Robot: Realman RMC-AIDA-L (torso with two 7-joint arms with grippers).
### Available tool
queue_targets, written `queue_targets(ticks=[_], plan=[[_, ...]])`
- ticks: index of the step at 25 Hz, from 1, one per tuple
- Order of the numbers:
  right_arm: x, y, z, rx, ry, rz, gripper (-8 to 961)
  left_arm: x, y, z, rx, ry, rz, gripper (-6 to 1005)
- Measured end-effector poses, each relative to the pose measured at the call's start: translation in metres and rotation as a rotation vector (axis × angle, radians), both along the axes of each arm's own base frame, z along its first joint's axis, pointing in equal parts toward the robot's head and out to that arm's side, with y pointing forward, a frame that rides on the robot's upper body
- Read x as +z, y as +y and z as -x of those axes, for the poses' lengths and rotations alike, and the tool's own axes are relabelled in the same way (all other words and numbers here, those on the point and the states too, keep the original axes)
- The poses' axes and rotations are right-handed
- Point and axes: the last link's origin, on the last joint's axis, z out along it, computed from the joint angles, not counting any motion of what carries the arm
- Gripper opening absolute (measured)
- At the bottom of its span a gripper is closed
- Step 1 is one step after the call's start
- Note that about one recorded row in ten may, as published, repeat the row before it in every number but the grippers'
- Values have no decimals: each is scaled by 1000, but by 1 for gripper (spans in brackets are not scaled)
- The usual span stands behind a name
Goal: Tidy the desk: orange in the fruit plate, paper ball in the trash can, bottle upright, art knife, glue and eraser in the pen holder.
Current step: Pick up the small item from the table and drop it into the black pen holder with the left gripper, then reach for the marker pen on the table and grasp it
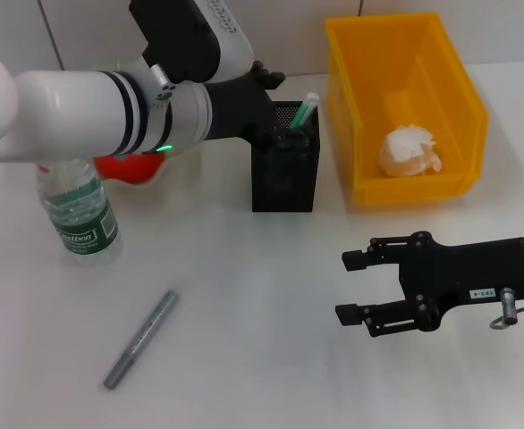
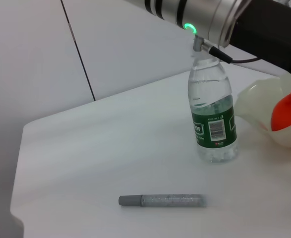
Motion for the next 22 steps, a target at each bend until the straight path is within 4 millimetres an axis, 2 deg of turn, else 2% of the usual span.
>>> queue_targets(ticks=[5, 7, 10, 12, 17, 19, 22], plan=[[0, 1, 0, 0, -2, -3, 766, 4, -7, -13, 0, -19, 38, 785], [0, 1, 0, -1, -2, -4, 766, 11, -14, -26, -10, -19, 53, 785], [0, 0, -1, 3, -4, -6, 766, 14, -17, -30, -18, -17, 56, 784], [0, 0, -1, 7, -5, -7, 766, 26, -26, -46, -55, -23, 46, 784], [0, -4, -3, 23, -4, -4, 766, 33, -31, -50, -62, -30, 37, 784], [0, -8, -4, 34, -1, 2, 766, 49, -40, -56, -81, -43, 25, 784], [3, -15, -4, 55, 4, 13, 766, 52, -42, -55, -68, -47, 24, 783]])
